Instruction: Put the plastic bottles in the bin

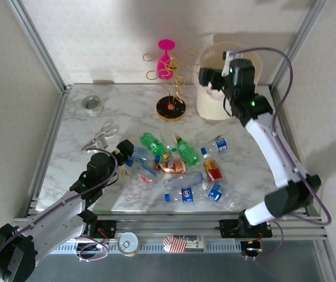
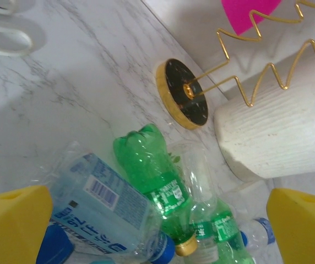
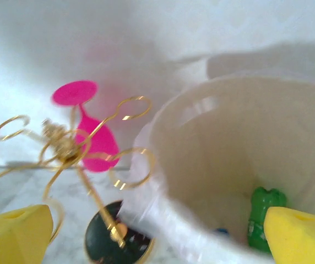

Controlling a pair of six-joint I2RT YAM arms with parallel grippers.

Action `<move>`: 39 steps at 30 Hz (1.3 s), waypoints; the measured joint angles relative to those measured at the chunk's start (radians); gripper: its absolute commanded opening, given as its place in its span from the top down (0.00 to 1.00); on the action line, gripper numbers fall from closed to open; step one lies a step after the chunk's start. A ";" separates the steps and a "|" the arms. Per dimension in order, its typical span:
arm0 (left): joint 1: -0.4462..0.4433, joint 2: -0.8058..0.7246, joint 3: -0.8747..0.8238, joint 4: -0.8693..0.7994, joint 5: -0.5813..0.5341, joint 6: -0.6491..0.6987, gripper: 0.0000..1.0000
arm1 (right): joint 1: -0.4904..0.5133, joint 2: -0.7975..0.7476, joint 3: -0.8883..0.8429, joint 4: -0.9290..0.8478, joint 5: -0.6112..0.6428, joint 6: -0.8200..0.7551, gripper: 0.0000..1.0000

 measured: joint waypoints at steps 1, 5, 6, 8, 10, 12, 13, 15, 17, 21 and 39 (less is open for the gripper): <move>0.005 0.000 0.000 -0.006 -0.006 0.000 0.00 | 0.011 -0.044 -0.059 0.019 -0.005 0.008 0.01; 0.021 -0.010 0.002 -0.073 -0.031 -0.003 0.00 | 0.039 -0.197 -0.291 0.098 -0.044 0.069 0.01; 0.024 -0.014 0.006 -0.105 -0.034 -0.003 0.00 | 0.045 -0.227 -0.345 0.116 -0.055 0.090 0.01; 0.025 -0.019 0.020 -0.165 -0.039 -0.002 0.01 | 0.057 -0.271 -0.439 0.145 -0.082 0.132 0.01; 0.025 -0.022 0.040 -0.230 -0.039 0.000 0.00 | 0.071 -0.299 -0.516 0.169 -0.103 0.169 0.01; 0.025 -0.028 0.061 -0.295 -0.036 0.006 0.00 | 0.090 -0.315 -0.580 0.190 -0.116 0.201 0.01; 0.024 -0.032 0.073 -0.331 -0.032 0.010 0.00 | 0.100 -0.318 -0.608 0.198 -0.124 0.216 0.01; 0.019 -0.040 0.094 -0.397 -0.027 0.013 0.00 | 0.118 -0.319 -0.652 0.220 -0.132 0.241 0.01; 0.005 -0.051 0.109 -0.464 -0.031 0.012 0.00 | 0.133 -0.319 -0.689 0.243 -0.134 0.268 0.01; -0.066 -0.064 0.111 -0.569 -0.054 -0.018 0.01 | 0.145 -0.303 -0.720 0.269 -0.123 0.312 0.01; -0.274 0.182 0.086 -0.573 -0.154 -0.156 0.00 | 0.144 -0.317 -0.798 0.349 -0.065 0.406 0.01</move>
